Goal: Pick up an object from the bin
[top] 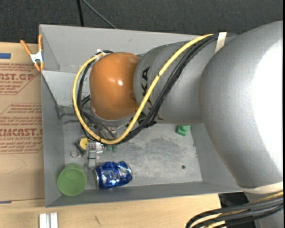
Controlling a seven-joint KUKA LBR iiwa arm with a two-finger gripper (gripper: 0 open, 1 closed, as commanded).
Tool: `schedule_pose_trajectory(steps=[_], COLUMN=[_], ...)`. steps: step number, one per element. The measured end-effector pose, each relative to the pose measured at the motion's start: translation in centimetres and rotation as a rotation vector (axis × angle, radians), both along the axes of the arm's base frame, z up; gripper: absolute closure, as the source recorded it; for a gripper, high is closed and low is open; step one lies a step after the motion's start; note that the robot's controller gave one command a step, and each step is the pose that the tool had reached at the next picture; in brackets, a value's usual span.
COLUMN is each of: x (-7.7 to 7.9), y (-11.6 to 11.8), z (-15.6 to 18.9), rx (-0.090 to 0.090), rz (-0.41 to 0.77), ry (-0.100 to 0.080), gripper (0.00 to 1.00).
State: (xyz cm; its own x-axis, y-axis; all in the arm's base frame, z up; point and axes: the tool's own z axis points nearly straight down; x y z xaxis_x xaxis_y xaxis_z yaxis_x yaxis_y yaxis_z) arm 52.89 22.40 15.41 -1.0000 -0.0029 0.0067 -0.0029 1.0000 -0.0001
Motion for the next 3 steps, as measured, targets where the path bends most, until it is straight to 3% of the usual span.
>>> schedule_pose_trajectory(steps=[1,2,3], x=[-5.1,-2.9,-3.1], y=[-3.6,-8.8,-8.5], z=[-6.4,-8.5,-8.5], rx=[-0.004,-0.002,0.001], rz=[-0.059,0.003,0.006], ry=[0.004,-0.009,-0.006], gripper=[0.00,0.00,1.00])
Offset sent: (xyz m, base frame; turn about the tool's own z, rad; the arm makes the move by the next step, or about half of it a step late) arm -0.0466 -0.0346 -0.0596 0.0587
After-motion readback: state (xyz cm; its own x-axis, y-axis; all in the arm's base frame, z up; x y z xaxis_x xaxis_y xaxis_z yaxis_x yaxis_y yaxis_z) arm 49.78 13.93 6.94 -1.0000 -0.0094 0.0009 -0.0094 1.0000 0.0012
